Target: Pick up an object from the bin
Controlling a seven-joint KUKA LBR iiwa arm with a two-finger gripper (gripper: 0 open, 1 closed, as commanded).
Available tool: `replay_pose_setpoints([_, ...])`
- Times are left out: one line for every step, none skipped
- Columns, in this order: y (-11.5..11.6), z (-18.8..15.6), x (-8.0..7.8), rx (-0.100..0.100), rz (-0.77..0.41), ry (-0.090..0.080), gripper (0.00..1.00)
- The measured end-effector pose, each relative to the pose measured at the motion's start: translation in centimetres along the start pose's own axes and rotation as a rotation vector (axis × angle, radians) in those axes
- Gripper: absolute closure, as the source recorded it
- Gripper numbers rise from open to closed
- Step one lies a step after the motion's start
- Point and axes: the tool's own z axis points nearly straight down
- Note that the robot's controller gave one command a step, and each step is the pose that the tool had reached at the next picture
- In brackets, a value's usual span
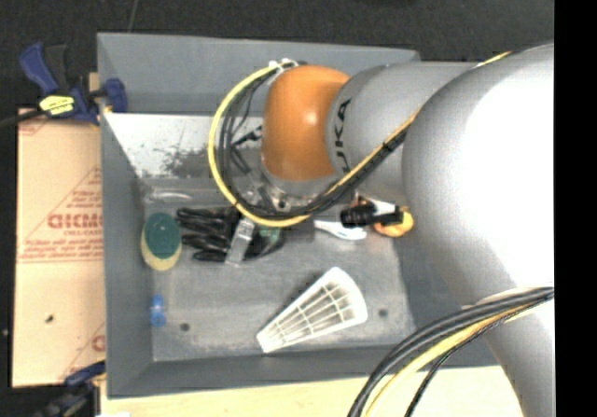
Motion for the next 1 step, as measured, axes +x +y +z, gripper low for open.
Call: replay_pose_setpoints([1.15,3.91,1.02,-0.012,0.326,-0.013,0.0])
